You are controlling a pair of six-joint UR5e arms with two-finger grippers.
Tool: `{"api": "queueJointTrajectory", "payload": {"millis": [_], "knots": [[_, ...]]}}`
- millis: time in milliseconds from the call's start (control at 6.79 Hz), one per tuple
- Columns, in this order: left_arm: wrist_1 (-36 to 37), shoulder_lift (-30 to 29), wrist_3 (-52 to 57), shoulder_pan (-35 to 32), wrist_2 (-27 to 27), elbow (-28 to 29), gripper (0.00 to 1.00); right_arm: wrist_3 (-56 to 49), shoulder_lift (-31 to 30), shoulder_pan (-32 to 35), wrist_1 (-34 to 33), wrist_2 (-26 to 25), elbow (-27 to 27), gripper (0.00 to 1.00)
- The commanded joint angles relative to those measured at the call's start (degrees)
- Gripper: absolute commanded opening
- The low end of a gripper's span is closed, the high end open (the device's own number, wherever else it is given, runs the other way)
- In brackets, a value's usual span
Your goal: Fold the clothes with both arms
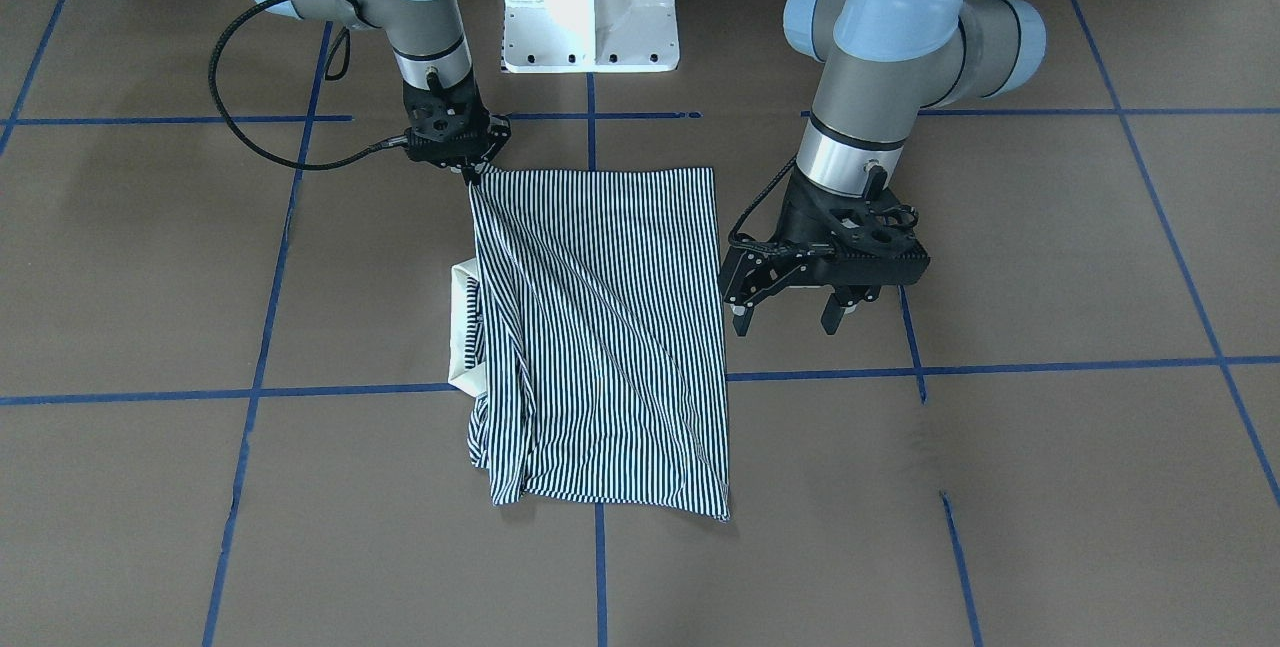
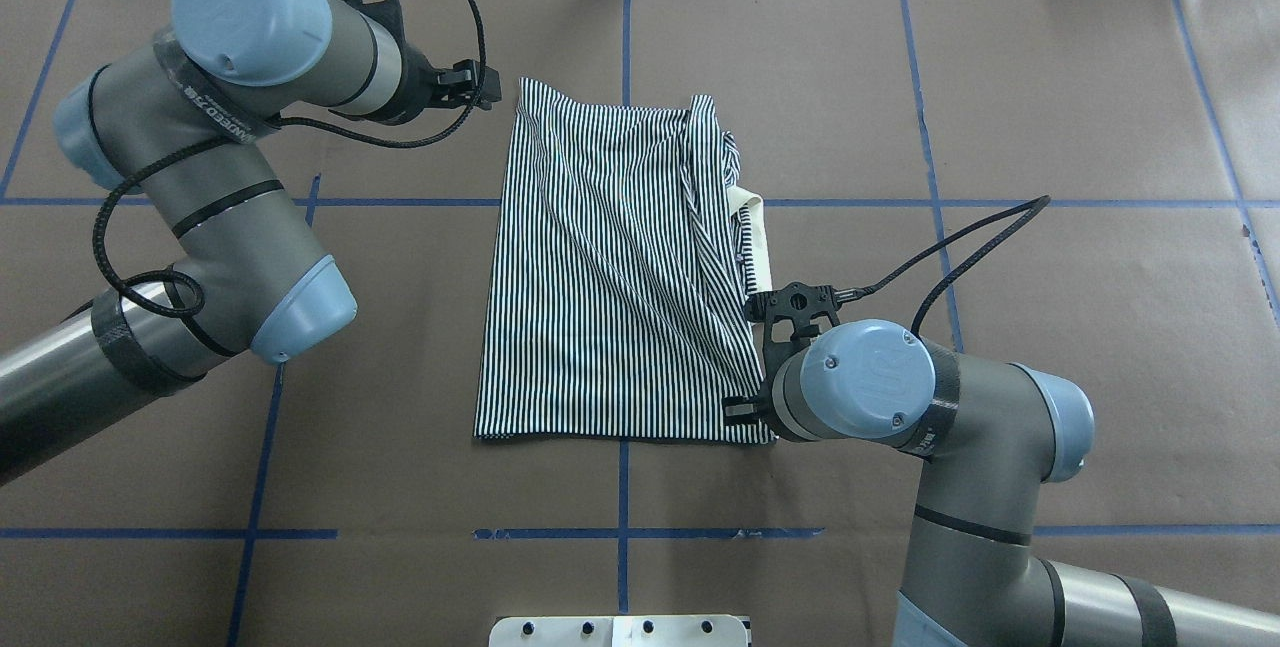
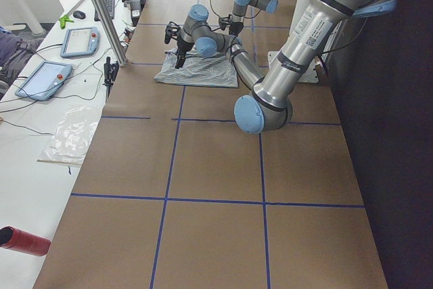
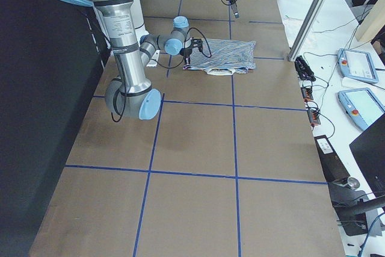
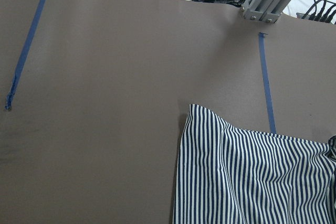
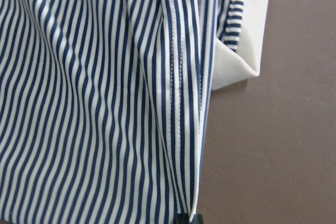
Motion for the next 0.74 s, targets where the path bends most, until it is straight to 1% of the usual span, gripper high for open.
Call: {"api": "queueJointTrajectory", "payload": {"millis": [0,147,294,442,589], "knots": [[-0.7,0.2,0.1,0.0,0.0,0.6,1.00,2.0,0.0,0.1,0.1,-0.6,-0.7,1.00],[-2.0,0.2,0.2,0.0,0.0,1.1,1.00,1.1,0.3,3.4,0.2,-0.6,-0.8,1.00],[-2.2,0.2,0.3,0.0,0.0,1.4,1.00,-2.5,3.6,7.6,0.6,-0.6,-2.9,1.00],[-2.2,0.2,0.6,0.0,0.0,1.3,1.00,-4.3,10.2,12.1,0.6,-0.2,-8.8,1.00],[-2.2,0.2,0.7,-0.1,0.0,1.1,1.00,-4.4,15.6,14.3,0.8,0.1,-14.9,1.00]]}}
